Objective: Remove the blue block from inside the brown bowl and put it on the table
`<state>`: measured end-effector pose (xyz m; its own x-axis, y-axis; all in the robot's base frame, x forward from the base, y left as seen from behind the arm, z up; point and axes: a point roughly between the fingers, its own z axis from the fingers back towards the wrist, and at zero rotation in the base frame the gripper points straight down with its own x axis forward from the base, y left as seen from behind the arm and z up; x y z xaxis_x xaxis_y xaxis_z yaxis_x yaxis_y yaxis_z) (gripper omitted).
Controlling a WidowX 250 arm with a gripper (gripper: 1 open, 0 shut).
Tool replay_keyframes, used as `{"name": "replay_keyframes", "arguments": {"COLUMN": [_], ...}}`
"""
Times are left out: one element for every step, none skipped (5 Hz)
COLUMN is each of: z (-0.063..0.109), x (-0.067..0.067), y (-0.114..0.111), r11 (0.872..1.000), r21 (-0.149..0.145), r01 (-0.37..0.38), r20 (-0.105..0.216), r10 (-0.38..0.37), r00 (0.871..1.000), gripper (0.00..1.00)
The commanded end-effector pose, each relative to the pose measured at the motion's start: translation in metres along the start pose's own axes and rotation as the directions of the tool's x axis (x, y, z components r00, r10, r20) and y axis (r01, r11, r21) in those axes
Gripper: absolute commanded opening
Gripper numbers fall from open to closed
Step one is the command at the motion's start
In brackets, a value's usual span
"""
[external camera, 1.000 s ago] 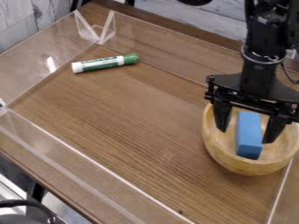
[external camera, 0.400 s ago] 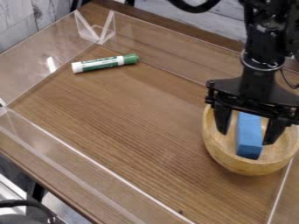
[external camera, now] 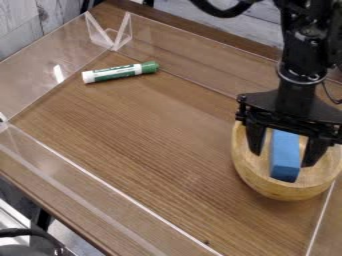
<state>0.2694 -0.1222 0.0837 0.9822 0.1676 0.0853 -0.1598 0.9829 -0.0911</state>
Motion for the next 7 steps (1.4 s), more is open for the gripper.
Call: {"name": "replay_keyframes", "arguments": {"z": [0.008,0.008,0.008,0.003,0.006,0.008,0.017], "x": [0.004,0.004,0.004,0.004,0.004,0.004,0.004], "y": [-0.005,-0.004,-0.005,-0.005,-0.003,-0.001,0.003], "r11": [1.000,1.000,1.000,1.000,1.000,1.000,1.000], "r21": [-0.015,-0.015,-0.016,-0.017,-0.019,-0.018,-0.027], "r01": [0.007,0.000,-0.004,-0.009,-0.005,0.002,0.007], "r20": [0.038,0.045,0.053,0.054,0.055,0.053,0.059], "r10": [-0.006,0.001,0.005,0.010,0.006,-0.001,-0.005], "r00": [0.999,0.999,0.999,0.998,0.998,0.999,0.998], "gripper": [1.00,1.00,1.00,0.00,0.00,0.00,0.00]}}
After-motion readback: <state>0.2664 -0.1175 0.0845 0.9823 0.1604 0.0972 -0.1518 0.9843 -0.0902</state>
